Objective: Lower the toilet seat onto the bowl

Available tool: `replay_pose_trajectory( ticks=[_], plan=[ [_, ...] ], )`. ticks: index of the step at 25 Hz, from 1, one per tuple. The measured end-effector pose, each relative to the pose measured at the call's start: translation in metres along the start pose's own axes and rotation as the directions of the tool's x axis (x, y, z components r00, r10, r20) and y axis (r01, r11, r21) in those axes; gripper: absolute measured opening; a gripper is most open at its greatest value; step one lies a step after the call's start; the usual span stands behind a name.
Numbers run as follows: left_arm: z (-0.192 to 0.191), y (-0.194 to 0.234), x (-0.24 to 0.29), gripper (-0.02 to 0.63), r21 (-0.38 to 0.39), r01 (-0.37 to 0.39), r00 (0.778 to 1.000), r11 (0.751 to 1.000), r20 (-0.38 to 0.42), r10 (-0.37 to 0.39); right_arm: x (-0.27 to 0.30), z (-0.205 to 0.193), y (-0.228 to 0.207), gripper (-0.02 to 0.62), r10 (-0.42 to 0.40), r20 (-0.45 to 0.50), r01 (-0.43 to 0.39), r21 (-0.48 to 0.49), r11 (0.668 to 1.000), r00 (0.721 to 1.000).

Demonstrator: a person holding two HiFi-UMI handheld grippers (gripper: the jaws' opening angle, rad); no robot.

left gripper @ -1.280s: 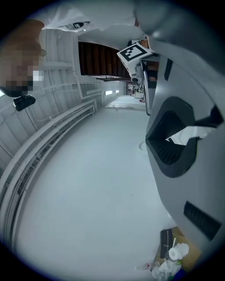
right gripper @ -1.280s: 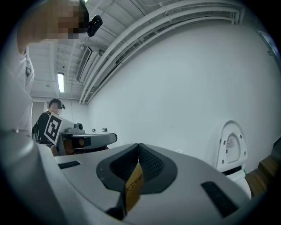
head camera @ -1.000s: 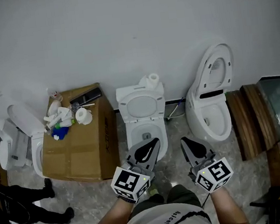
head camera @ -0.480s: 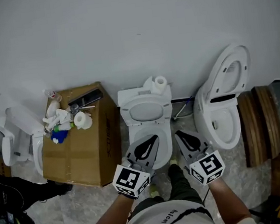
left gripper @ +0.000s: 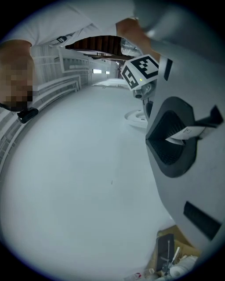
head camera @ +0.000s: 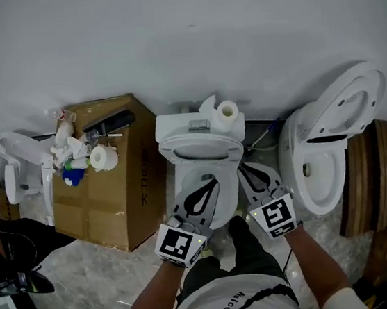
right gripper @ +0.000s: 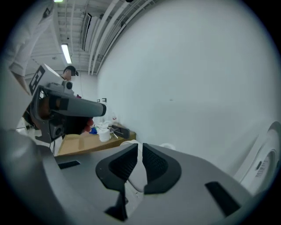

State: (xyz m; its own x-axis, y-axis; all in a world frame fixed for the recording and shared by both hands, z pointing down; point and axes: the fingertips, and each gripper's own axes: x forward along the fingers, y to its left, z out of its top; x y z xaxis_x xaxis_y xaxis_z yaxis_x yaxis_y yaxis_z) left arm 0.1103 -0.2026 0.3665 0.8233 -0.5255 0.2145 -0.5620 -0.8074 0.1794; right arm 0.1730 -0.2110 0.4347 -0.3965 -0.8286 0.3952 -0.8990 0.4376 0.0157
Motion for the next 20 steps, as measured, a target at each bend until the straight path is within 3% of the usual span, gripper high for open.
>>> replay_pose_trajectory(
  ticks=[5, 10, 20],
  plan=[
    [-0.028, 0.026, 0.043, 0.009, -0.007, -0.031, 0.998, 0.999, -0.047, 0.031, 0.052, -0.046, -0.035, 0.025, -0.003, -0.064, -0.002, -0.067, 0.998, 0.998],
    [-0.044, 0.041, 0.075, 0.009, 0.002, -0.028, 0.998, 1.0, -0.051, 0.028, 0.093, -0.083, -0.052, 0.068, 0.007, -0.116, -0.023, -0.136, 0.99, 0.993],
    [-0.074, 0.05, 0.095, 0.009, -0.028, -0.054, 0.994, 0.998, -0.096, 0.051, 0.135, -0.131, -0.06, 0.083, -0.011, -0.18, -0.036, -0.259, 0.965, 0.984]
  ],
)
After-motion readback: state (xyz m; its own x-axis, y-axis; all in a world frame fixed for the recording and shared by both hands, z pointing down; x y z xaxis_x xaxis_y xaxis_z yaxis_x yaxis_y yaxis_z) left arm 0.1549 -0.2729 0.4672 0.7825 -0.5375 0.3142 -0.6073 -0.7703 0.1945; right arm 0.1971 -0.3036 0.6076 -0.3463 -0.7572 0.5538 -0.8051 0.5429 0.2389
